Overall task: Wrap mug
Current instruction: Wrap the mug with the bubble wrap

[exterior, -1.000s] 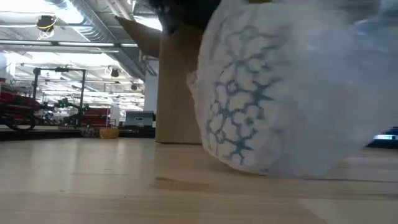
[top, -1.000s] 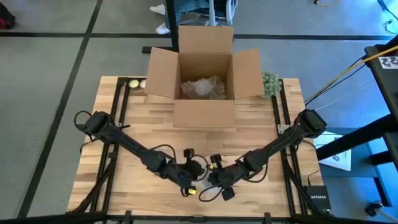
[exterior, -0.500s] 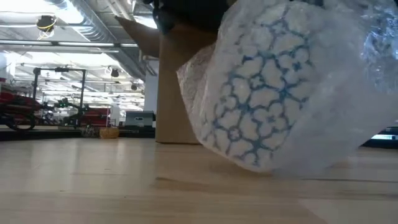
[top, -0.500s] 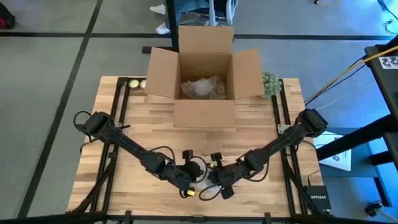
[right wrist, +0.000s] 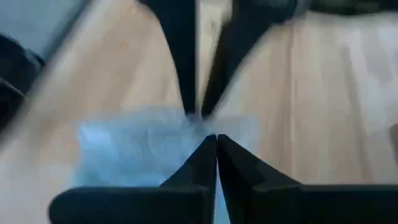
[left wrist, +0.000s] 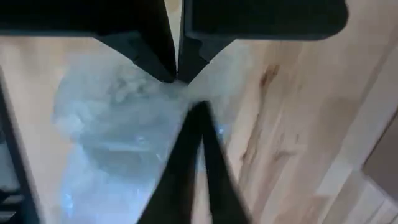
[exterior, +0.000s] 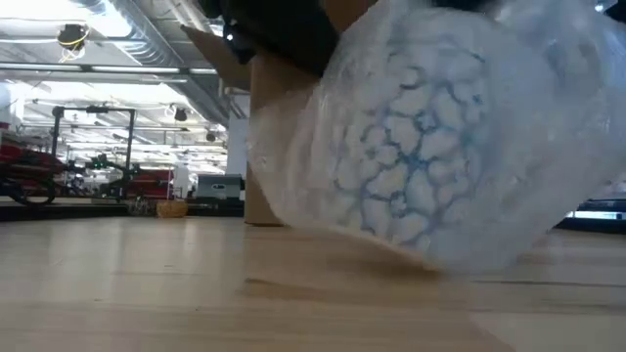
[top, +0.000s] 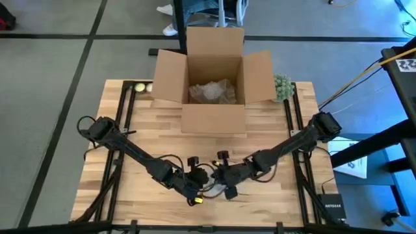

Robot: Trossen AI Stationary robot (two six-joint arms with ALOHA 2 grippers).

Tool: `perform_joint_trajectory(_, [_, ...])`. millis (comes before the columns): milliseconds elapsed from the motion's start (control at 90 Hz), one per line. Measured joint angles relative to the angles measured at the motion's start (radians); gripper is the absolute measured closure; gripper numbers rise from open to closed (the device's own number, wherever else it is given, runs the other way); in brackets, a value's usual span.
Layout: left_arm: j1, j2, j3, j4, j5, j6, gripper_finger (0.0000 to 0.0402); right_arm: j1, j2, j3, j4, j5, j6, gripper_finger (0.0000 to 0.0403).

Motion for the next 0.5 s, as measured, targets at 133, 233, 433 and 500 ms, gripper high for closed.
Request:
perform_joint_trajectory(133, [0.000, 0.000, 0.001, 0.005, -0.003, -0.014, 0.0402, -0.002, 0.063, -0.009, -0.024, -0.014, 0.006, 0.0402])
perform_joint_trajectory(233, [0.000, -0.001, 0.001, 0.006, -0.004, -0.011, 0.0402, -0.001, 0.076, -0.005, -0.010, -0.018, 0.006, 0.0402])
perform_joint_trajectory(433, [0.001, -0.007, 0.001, 0.006, -0.012, -0.009, 0.0402, -0.002, 0.069, 0.001, -0.033, 0.006, -0.003, 0.0402])
perform_joint_trajectory(500, [0.002, -0.007, 0.001, 0.008, -0.012, -0.011, 0.0402, -0.002, 0.040, 0.001, -0.081, 0.016, -0.005, 0.0402])
